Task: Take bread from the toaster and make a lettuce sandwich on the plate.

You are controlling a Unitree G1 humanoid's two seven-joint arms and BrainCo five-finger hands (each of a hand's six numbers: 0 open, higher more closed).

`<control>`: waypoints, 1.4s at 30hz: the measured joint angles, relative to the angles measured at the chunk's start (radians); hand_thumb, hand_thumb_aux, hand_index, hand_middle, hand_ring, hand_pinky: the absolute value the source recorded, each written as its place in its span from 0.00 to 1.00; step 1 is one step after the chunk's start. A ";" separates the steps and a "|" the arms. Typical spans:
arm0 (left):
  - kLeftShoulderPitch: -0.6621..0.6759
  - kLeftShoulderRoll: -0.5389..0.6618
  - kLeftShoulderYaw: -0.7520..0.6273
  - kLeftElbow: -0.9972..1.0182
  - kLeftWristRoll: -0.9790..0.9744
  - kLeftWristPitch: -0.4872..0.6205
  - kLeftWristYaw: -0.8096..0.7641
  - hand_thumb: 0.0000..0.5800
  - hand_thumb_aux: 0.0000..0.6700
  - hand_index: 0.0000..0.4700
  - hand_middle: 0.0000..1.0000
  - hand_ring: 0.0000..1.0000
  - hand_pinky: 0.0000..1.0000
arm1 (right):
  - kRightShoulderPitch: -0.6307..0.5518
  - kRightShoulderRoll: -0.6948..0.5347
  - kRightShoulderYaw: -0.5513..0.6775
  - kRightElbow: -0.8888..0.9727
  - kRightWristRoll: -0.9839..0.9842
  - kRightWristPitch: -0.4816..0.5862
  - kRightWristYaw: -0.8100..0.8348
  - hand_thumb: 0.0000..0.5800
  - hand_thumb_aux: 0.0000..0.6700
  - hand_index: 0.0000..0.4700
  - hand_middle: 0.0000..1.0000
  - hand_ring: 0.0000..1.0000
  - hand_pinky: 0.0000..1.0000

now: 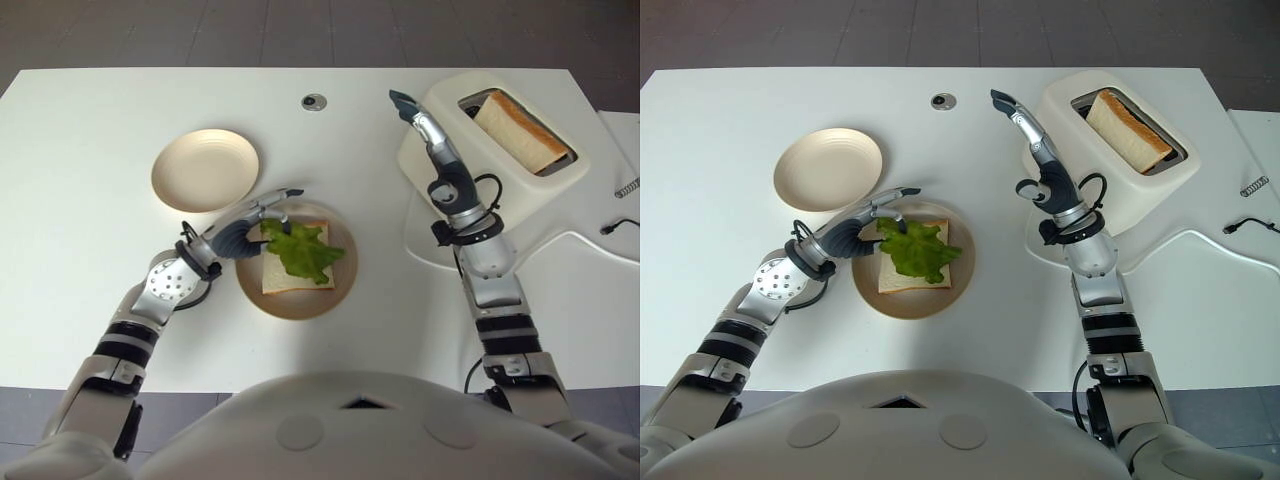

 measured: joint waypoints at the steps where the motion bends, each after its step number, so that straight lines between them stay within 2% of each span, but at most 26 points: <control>1: 0.001 0.007 0.002 0.000 0.009 0.000 0.000 1.00 1.00 1.00 0.00 0.00 0.00 | 0.001 0.000 -0.001 -0.005 0.001 0.001 0.001 0.00 0.00 0.00 0.00 0.00 0.00; 2: 0.001 0.015 0.005 0.002 0.017 -0.001 0.002 1.00 0.99 0.99 0.00 0.00 0.00 | 0.002 0.000 -0.004 -0.008 0.005 0.002 0.002 0.00 0.00 0.00 0.00 0.00 0.00; 3: 0.002 0.021 0.010 0.004 0.019 -0.001 0.002 0.98 0.87 0.87 0.00 0.00 0.00 | 0.002 0.000 -0.008 -0.009 0.005 0.002 0.002 0.00 0.00 0.00 0.00 0.00 0.00; 5: 0.002 0.026 0.014 0.005 0.018 -0.007 0.001 0.82 0.58 0.58 0.00 0.00 0.00 | 0.003 0.000 -0.010 -0.015 0.006 0.009 0.008 0.00 0.00 0.00 0.00 0.00 0.00; 6: 0.003 0.027 0.014 0.005 0.017 -0.012 -0.003 0.67 0.43 0.43 0.00 0.00 0.00 | 0.003 0.000 -0.011 -0.017 0.007 0.011 0.009 0.00 0.00 0.00 0.00 0.00 0.00; 7: 0.007 0.028 0.012 0.003 0.014 -0.019 -0.009 0.32 0.17 0.17 0.00 0.00 0.00 | 0.003 0.000 -0.014 -0.021 0.007 0.015 0.012 0.00 0.00 0.00 0.00 0.00 0.00; 8: 0.010 0.028 0.012 0.002 0.006 -0.023 -0.013 0.08 0.04 0.04 0.00 0.00 0.00 | 0.003 -0.001 -0.016 -0.028 0.008 0.018 0.015 0.00 0.00 0.00 0.00 0.00 0.00; 9: 0.010 0.028 0.012 0.001 0.003 -0.026 -0.016 0.02 0.01 0.01 0.00 0.00 0.00 | 0.003 -0.001 -0.016 -0.035 0.008 0.019 0.017 0.00 0.00 0.00 0.00 0.00 0.00; 12: 0.008 0.028 0.012 0.003 0.007 -0.026 -0.020 0.00 0.00 0.00 0.00 0.00 0.00 | 0.005 -0.010 -0.025 -0.051 0.007 0.022 0.020 0.00 0.00 0.00 0.00 0.00 0.00; 16: 0.002 0.028 0.001 0.028 0.073 -0.014 -0.010 0.00 0.00 0.00 0.00 0.00 0.00 | 0.008 -0.050 -0.080 -0.103 -0.039 0.029 0.006 0.00 0.00 0.00 0.00 0.00 0.00; 21: 0.001 0.031 -0.002 0.038 0.061 -0.023 -0.020 0.00 0.00 0.00 0.00 0.00 0.00 | 0.010 -0.108 -0.173 -0.159 -0.084 0.040 -0.018 0.00 0.00 0.00 0.00 0.00 0.00; 23: 0.000 0.030 0.000 0.034 0.003 -0.038 -0.031 0.00 0.00 0.00 0.00 0.00 0.00 | 0.010 -0.151 -0.238 -0.166 -0.179 0.056 -0.062 0.00 0.00 0.00 0.00 0.00 0.00; 26: -0.001 0.028 0.002 0.016 -0.043 -0.051 -0.045 0.00 0.00 0.00 0.00 0.00 0.00 | 0.008 -0.269 -0.338 -0.124 -0.429 0.135 -0.169 0.00 0.00 0.00 0.00 0.00 0.00; 29: -0.001 0.027 0.002 0.012 -0.042 -0.049 -0.050 0.00 0.00 0.00 0.00 0.00 0.00 | 0.009 -0.372 -0.415 -0.059 -0.499 0.207 -0.219 0.00 0.00 0.00 0.00 0.00 0.00; 33: 0.004 0.026 0.002 0.000 -0.042 -0.046 -0.053 0.00 0.00 0.00 0.00 0.00 0.00 | 0.055 -0.463 -0.434 0.011 -0.503 0.264 -0.172 0.00 0.00 0.00 0.00 0.00 0.00; 40: 0.017 0.021 0.002 -0.021 -0.043 -0.036 -0.062 0.00 0.00 0.00 0.00 0.00 0.00 | 0.149 -0.492 -0.384 0.033 -0.385 0.230 -0.056 0.00 0.00 0.00 0.00 0.00 0.00; 41: 0.022 0.021 0.002 -0.026 -0.043 -0.035 -0.065 0.00 0.00 0.00 0.00 0.00 0.00 | 0.157 -0.493 -0.371 0.032 -0.365 0.221 -0.043 0.05 0.03 0.03 0.00 0.00 0.00; 42: 0.026 0.021 0.002 -0.030 -0.043 -0.034 -0.067 0.00 0.00 0.00 0.00 0.00 0.00 | 0.163 -0.493 -0.366 0.032 -0.346 0.214 -0.035 0.86 0.63 0.63 0.00 0.00 0.00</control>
